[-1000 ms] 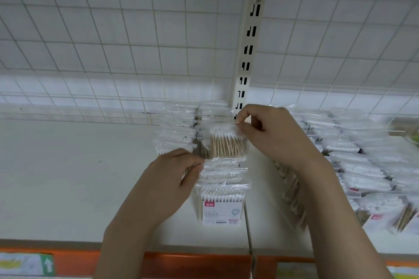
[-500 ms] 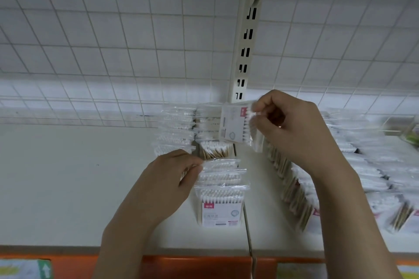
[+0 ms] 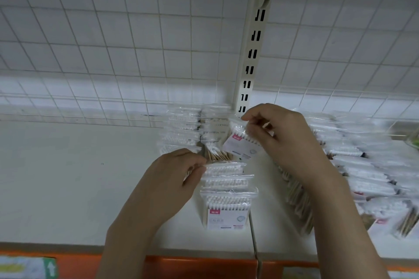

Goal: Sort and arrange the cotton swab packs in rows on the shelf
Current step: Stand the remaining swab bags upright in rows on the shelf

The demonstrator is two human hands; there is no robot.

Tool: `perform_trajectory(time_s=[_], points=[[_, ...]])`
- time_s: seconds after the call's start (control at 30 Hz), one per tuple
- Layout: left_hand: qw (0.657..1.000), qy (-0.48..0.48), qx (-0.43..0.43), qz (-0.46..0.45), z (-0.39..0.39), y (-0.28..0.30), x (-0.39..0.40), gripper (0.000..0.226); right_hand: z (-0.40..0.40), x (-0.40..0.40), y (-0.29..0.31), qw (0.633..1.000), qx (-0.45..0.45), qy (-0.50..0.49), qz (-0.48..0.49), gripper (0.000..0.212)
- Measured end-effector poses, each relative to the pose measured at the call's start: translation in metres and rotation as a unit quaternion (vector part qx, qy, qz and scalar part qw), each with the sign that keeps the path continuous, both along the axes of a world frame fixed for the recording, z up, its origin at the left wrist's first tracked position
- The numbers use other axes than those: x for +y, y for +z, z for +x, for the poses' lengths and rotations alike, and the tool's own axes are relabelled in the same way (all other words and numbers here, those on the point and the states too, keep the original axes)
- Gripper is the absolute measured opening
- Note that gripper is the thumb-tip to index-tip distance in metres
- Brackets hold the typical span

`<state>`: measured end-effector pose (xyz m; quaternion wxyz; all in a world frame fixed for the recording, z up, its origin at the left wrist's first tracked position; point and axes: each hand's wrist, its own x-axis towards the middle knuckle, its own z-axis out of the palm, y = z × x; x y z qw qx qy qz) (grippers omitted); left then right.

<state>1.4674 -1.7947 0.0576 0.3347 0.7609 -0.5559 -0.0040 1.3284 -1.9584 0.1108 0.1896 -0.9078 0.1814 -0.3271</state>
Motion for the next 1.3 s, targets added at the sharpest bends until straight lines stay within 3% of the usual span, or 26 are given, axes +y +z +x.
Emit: perform_trajectory(time_s=[0.47, 0.8, 0.97, 1.1, 1.3], points=[[1.000, -0.004, -0.008, -0.017, 0.004, -0.004, -0.003, 0.017, 0.010, 0.007, 0.001, 0.999, -0.007, 0.037, -0.002, 0.017], [1.000, 0.006, -0.007, -0.019, 0.004, -0.003, -0.005, 0.014, 0.025, 0.005, -0.034, 0.986, 0.092, 0.100, 0.101, 0.022], [0.999, 0.018, -0.017, -0.028, 0.005, 0.000, -0.006, 0.018, 0.021, -0.010, -0.030, 0.992, 0.073, 0.051, 0.085, 0.021], [0.999, 0.026, -0.016, -0.028, 0.004, 0.000, -0.011, 0.021, 0.025, -0.021, -0.028, 0.991, 0.128, 0.004, 0.023, 0.019], [1.000, 0.025, -0.004, 0.007, 0.007, -0.004, -0.016, 0.026, 0.036, -0.024, -0.030, 0.981, 0.192, 0.006, 0.036, 0.018]])
